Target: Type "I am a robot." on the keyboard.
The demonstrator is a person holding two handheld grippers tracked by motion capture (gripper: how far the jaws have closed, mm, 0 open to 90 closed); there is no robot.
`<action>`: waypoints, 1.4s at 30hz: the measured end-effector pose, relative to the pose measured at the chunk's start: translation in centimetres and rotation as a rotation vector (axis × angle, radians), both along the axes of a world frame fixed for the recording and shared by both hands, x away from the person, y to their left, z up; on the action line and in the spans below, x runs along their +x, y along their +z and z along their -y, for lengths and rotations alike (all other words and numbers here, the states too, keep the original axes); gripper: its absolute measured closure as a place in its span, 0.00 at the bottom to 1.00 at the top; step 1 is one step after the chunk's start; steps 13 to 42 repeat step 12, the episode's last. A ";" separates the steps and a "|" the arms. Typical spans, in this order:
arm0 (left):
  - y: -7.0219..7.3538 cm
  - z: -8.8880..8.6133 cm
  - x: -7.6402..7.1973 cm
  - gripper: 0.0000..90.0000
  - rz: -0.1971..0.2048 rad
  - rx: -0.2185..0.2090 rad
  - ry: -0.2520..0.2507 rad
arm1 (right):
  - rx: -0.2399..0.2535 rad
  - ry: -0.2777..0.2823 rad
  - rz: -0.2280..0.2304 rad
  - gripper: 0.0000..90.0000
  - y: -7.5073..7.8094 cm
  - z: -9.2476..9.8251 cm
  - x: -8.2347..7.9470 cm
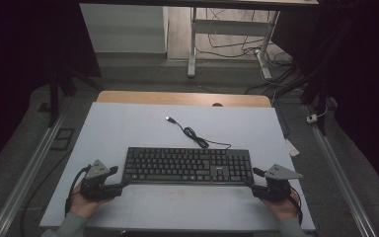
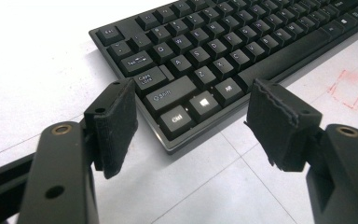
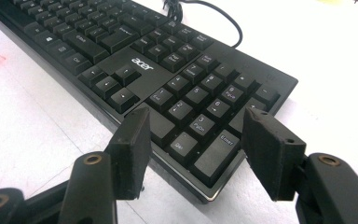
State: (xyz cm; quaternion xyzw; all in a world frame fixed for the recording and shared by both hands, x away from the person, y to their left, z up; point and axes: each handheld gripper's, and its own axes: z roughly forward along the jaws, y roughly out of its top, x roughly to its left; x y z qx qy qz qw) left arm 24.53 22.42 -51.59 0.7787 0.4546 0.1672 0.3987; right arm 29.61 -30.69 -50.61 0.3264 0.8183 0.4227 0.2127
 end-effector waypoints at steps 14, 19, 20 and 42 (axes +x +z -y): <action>0.0 0.0 0.1 0.37 0.001 0.001 0.000 | 0.004 0.008 0.010 0.46 0.1 -0.2 0.0; 0.0 0.0 0.1 0.37 0.001 0.001 0.000 | 0.004 0.008 0.010 0.46 0.1 -0.2 0.0; 0.0 0.0 0.1 0.37 0.001 0.001 0.000 | 0.004 0.008 0.010 0.46 0.1 -0.2 0.0; 0.0 0.0 0.1 0.37 0.001 0.001 0.000 | 0.004 0.008 0.010 0.46 0.1 -0.2 0.0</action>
